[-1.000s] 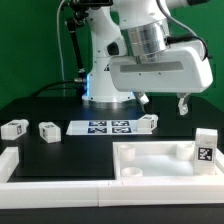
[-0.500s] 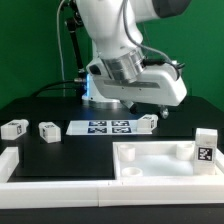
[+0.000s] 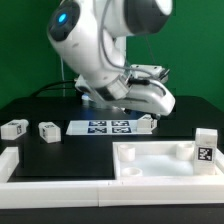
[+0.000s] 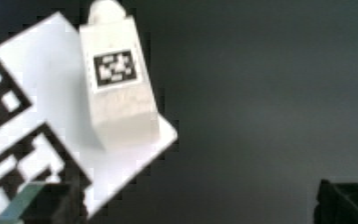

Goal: Assemble square table

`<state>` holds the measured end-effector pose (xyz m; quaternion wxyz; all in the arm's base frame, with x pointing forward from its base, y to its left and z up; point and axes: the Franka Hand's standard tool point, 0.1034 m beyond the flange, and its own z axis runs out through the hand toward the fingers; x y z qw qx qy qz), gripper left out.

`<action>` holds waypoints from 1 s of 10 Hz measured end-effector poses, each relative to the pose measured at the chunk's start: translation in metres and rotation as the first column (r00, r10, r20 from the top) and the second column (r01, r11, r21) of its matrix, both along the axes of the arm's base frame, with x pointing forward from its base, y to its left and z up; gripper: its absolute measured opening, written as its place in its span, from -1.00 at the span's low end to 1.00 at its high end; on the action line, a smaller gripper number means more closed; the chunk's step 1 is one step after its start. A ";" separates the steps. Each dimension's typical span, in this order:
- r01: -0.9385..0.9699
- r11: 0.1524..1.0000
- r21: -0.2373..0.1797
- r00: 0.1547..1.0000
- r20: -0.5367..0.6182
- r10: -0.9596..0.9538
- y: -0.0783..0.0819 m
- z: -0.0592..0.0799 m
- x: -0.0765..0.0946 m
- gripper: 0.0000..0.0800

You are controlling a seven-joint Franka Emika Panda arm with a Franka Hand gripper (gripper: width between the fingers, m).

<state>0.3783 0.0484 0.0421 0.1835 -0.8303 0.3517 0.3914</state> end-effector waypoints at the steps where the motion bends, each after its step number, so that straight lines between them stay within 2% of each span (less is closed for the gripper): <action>1: -0.006 1.000 -0.005 1.000 -0.017 0.006 0.003 -0.008 -0.013 0.62; 2: -0.042 0.999 -0.018 0.999 -0.018 0.042 0.010 -0.008 -0.020 0.62; 6: -0.045 0.999 -0.020 0.999 -0.007 0.044 0.006 -0.010 -0.018 0.62; 7: -0.104 0.994 -0.035 0.994 0.032 0.105 0.011 -0.015 -0.024 0.62; 9: -0.209 0.977 -0.036 0.974 0.077 0.211 0.020 -0.016 -0.041 0.62; 10: -0.199 0.979 -0.038 0.977 0.073 0.201 0.018 -0.016 -0.039 0.62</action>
Offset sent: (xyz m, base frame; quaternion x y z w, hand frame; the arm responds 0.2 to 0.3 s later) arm 0.0000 0.0000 0.0000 0.0000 0.0000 0.0000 1.0000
